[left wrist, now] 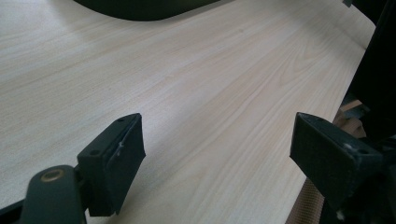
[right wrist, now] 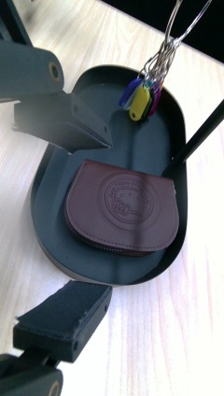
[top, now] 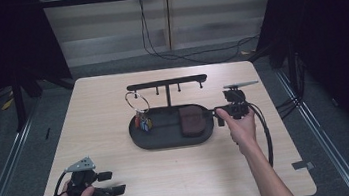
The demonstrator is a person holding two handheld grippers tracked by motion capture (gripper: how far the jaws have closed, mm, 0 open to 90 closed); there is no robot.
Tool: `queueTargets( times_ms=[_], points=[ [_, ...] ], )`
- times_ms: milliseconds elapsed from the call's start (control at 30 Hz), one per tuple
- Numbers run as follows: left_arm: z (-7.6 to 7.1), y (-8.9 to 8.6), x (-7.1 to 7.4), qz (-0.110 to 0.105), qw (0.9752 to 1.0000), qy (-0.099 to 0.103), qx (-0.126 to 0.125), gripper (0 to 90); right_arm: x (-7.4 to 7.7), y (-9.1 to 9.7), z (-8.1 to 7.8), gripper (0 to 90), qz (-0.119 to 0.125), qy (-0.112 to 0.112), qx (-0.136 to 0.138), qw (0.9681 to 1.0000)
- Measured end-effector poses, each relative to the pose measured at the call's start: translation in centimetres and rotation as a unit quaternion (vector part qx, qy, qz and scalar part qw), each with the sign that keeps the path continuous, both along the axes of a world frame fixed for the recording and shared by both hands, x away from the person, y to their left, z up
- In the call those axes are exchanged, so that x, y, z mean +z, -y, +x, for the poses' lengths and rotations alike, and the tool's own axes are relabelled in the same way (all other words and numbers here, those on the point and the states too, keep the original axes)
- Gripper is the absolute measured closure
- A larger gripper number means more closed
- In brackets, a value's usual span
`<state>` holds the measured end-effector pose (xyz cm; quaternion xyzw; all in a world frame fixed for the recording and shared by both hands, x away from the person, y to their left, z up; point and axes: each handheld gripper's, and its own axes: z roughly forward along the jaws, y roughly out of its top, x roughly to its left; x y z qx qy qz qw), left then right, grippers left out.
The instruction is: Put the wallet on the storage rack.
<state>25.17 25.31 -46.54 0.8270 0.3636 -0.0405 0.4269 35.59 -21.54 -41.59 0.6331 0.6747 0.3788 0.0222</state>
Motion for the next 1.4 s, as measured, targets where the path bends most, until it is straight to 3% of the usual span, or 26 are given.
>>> queueTargets(
  times_ms=[100, 233, 500, 800, 1067, 1167, 1267, 1400],
  points=[
    [0.0, -0.1, 0.1, 0.0, 1.0, 0.002, -0.001, 17.6, -0.2, 0.0, -0.7, 21.0, 0.001, 0.01, 0.002, 0.9999],
    [0.0, -0.1, 0.0, 0.0, 1.0, 0.001, 0.008, 17.6, -0.4, 0.3, -1.8, 16.9, 0.011, 0.043, 0.002, 0.999],
    [0.1, -0.1, -0.2, 0.004, 0.9999, -0.002, 0.011, 17.6, -1.4, 1.3, -4.3, 15.8, 0.017, 0.053, -0.002, 0.9984],
    [0.1, 0.0, -0.2, 0.002, 0.9999, -0.005, 0.01, 17.6, -1.4, 2.7, -7.5, 15.9, 0.018, 0.073, -0.001, 0.9971],
    [0.1, -0.1, -0.2, 0.004, 0.9999, -0.004, 0.013, 17.6, -2.1, 3.7, -10.7, 16.0, 0.001, 0.08, 0.002, 0.9968],
    [0.1, 0.0, -0.3, 0.003, 0.9999, -0.006, 0.014, 17.6, -2.5, 3.8, -11.9, 15.9, -0.02, 0.088, 0.003, 0.9959],
    [0.2, -0.1, -0.3, 0.005, 0.9999, -0.006, 0.012, 17.6, -3.0, 4.2, -13.1, 16.8, -0.02, 0.106, -0.008, 0.9942],
    [0.2, -0.1, -0.2, 0.002, 0.9999, -0.004, 0.013, 17.6, -3.9, 4.8, -13.7, 16.8, -0.025, 0.093, -0.017, 0.9952]
  ],
)
